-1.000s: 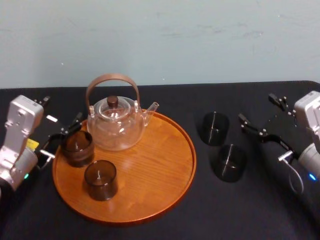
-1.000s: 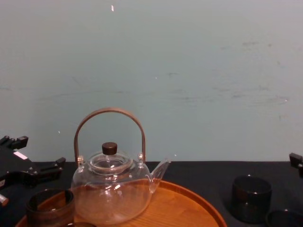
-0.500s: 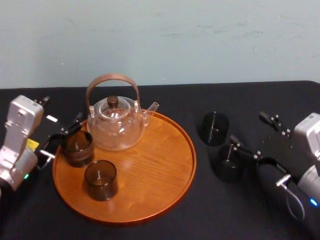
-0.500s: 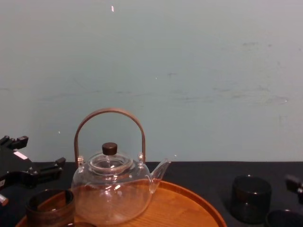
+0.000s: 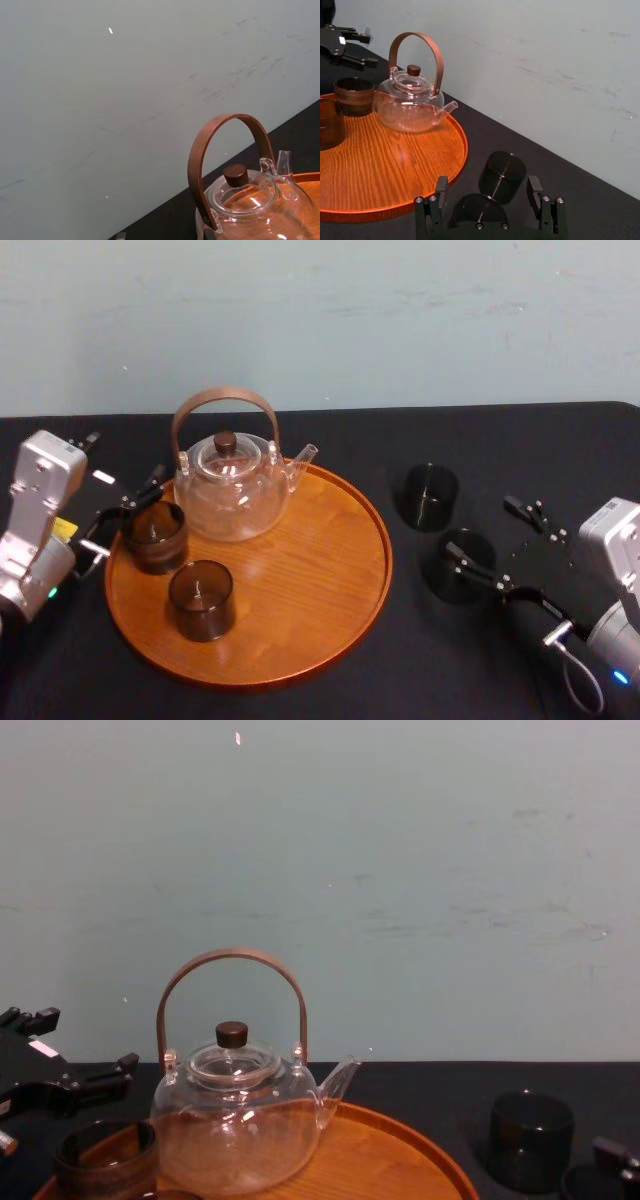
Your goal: Pick up the glass from the table and place it on the tray.
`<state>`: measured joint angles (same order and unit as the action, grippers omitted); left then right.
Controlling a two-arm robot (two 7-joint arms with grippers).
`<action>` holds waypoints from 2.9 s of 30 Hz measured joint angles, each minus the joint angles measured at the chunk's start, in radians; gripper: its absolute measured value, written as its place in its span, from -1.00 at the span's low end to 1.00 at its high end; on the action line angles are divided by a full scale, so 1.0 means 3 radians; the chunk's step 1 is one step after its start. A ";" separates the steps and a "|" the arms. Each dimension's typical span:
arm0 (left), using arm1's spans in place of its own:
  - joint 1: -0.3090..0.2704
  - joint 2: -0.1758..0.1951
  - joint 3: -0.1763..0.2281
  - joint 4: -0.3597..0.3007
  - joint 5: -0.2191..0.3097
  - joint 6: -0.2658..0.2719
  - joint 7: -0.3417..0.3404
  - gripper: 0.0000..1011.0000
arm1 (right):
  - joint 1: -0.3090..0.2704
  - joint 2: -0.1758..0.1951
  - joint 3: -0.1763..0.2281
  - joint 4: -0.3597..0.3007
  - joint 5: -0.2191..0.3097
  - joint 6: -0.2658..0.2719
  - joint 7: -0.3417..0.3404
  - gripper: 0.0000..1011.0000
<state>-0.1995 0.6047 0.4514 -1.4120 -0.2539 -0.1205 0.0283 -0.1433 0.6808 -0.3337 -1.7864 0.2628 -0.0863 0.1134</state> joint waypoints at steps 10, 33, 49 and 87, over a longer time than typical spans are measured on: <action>0.0000 0.0000 0.0000 0.0000 0.0000 0.0000 0.0000 0.98 | -0.0111 -0.0071 0.0079 0.0044 -0.0001 0.0003 0.0044 0.98; 0.0000 0.0000 0.0000 0.0000 0.0000 0.0000 0.0000 0.98 | -0.0128 -0.0302 0.0160 0.0342 -0.0017 0.0021 0.0255 0.98; 0.0000 0.0000 0.0000 0.0000 0.0000 0.0000 0.0000 0.98 | -0.0018 -0.0472 0.0234 0.0586 -0.0066 0.0024 0.0404 0.98; 0.0000 0.0000 0.0000 0.0000 0.0000 0.0000 0.0000 0.98 | 0.0560 -0.0880 0.0223 0.1256 -0.0249 -0.0077 0.0851 0.98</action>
<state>-0.1995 0.6047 0.4514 -1.4120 -0.2539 -0.1205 0.0283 0.0246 0.4169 -0.2669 -1.4097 0.1880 -0.1092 0.3686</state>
